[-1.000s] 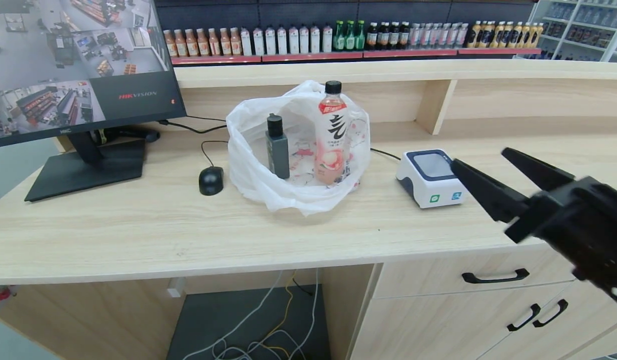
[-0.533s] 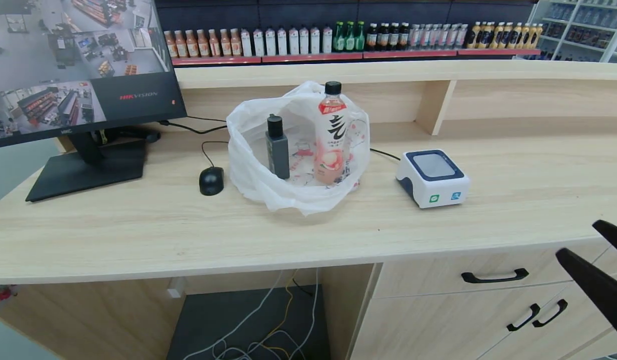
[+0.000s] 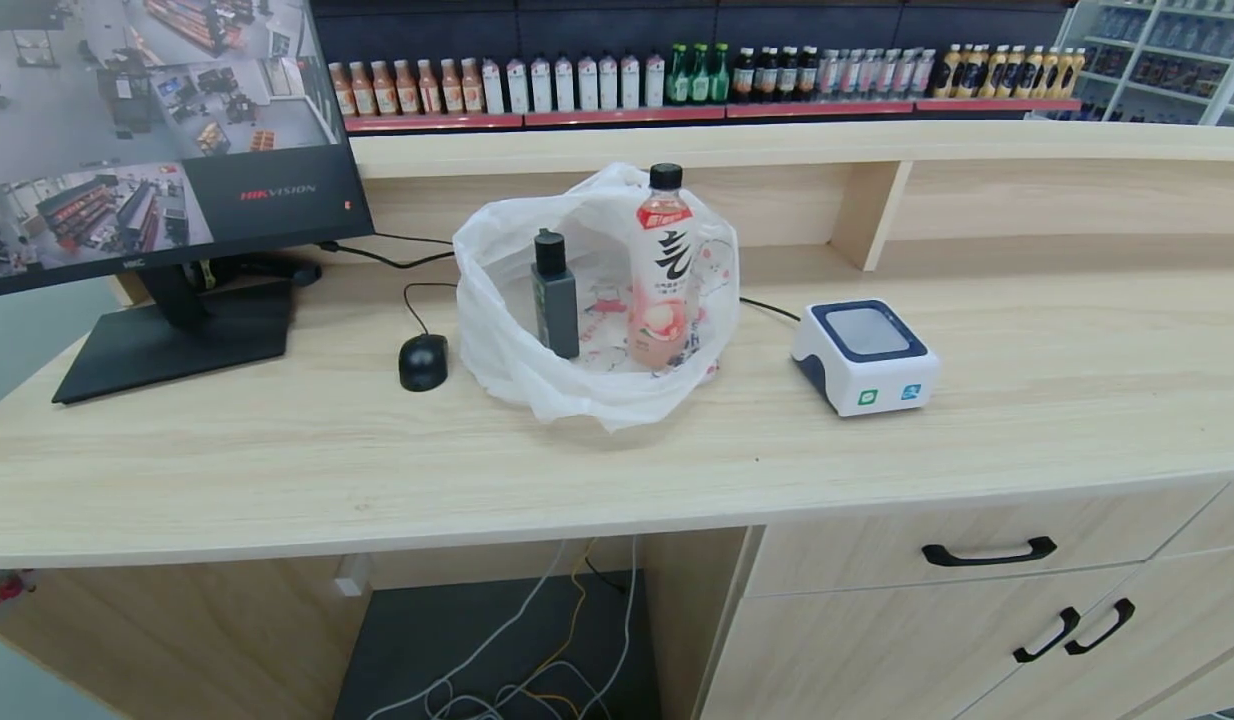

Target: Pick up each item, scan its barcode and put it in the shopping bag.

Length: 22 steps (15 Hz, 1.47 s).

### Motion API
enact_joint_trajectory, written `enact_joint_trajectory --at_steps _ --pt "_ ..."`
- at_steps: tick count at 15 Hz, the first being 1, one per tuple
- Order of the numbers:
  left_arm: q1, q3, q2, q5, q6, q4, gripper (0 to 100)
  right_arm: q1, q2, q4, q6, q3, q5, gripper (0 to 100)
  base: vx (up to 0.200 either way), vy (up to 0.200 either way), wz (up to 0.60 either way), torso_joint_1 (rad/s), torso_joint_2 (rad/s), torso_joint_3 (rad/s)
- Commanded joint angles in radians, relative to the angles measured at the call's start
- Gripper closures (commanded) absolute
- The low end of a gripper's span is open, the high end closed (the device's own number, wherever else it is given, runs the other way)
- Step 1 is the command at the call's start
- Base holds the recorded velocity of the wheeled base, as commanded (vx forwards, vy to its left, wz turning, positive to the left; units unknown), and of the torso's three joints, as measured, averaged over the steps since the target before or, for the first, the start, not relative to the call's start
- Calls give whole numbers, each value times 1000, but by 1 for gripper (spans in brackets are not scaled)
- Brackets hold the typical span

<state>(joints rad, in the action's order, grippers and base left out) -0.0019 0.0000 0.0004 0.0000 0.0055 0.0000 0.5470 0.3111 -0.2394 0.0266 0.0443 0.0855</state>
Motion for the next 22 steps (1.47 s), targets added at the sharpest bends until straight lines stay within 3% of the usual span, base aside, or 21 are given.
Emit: enact_joint_trajectory --at_steps 1,5,7,8,11,14,16,18,20,22 --pt "0 0 0 0 -1 0 0 1 -311 261 -13 9 -15 0 0 0 0 0 0 0" --pt "0 0 0 0 -4 0 0 -30 -291 308 -19 13 -9 0 0 0 0 0 0 0" --pt "2 0 0 0 -4 0 0 -147 -259 308 -28 13 -1 0 0 0 0 0 0 0" --pt "2 0 0 0 -4 0 0 -272 -242 308 -31 13 -1 0 0 0 0 0 0 0" --pt "2 0 0 0 -4 0 0 -285 -227 301 -24 11 68 0 0 0 0 0 0 0" --pt "2 0 0 0 -4 0 0 -429 -181 302 -14 13 63 0 0 0 0 0 0 0" --pt "0 0 0 0 -4 0 0 -444 -221 295 -20 5 85 0 0 0 0 0 0 0" --pt "2 0 0 0 -4 0 0 -447 -214 195 3 -32 183 0 0 0 0 0 0 0" --pt "0 0 0 0 -4 0 0 -450 -202 201 -7 -32 143 0 0 0 0 0 0 0" --pt "2 0 0 0 -4 0 0 -561 -198 203 19 -30 145 0 0 0 0 0 0 0"
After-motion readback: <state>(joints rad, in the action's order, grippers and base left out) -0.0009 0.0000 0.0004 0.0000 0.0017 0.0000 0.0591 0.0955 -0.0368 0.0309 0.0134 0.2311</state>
